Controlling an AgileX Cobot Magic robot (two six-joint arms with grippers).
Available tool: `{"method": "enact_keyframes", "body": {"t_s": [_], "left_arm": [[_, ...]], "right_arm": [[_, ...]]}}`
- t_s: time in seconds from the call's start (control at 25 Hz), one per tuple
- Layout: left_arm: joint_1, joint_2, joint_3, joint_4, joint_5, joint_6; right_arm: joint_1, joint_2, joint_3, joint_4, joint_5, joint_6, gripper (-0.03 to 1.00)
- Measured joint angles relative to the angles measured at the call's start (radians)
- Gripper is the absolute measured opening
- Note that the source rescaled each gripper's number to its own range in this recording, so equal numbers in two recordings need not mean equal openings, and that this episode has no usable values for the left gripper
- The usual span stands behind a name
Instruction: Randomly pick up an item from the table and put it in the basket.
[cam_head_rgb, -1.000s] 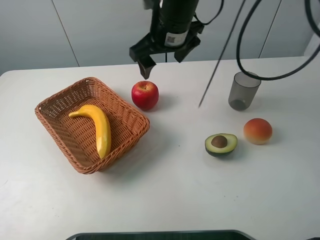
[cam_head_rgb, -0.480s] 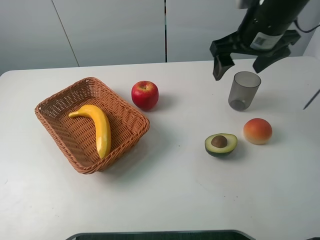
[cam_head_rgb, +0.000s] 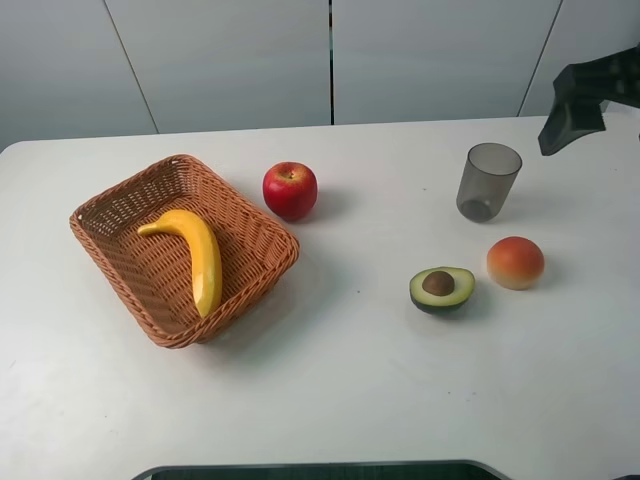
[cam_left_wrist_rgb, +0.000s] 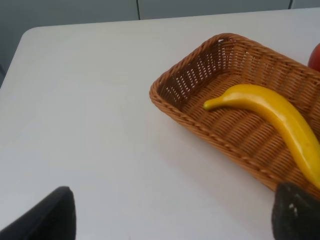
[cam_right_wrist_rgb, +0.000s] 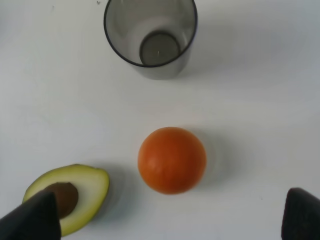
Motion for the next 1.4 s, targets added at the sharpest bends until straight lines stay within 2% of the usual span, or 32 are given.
{"method": "enact_keyframes", "body": {"t_s": [0.36,0.84,1.04,1.16,1.4], "left_arm": [[0.0,0.0,0.0,0.0,0.0,0.0],[0.0,0.0,0.0,0.0,0.0,0.0],[0.0,0.0,0.0,0.0,0.0,0.0],[0.0,0.0,0.0,0.0,0.0,0.0],[0.0,0.0,0.0,0.0,0.0,0.0]], "right_arm": [[-0.006,-0.319,0.141,0.0,-0.007,0.002,0.92],[-0.006,-0.75,0.232,-0.047,0.122,-0.002,0.92],[-0.006,-0.862,0.269,0.039,0.18,-0.002,0.92],[-0.006,-0.91,0.273,0.049,0.229,-0.019,0.92],[-0.006,-1.02,0.31,0.047,0.197,-0.107,0.92]]}}
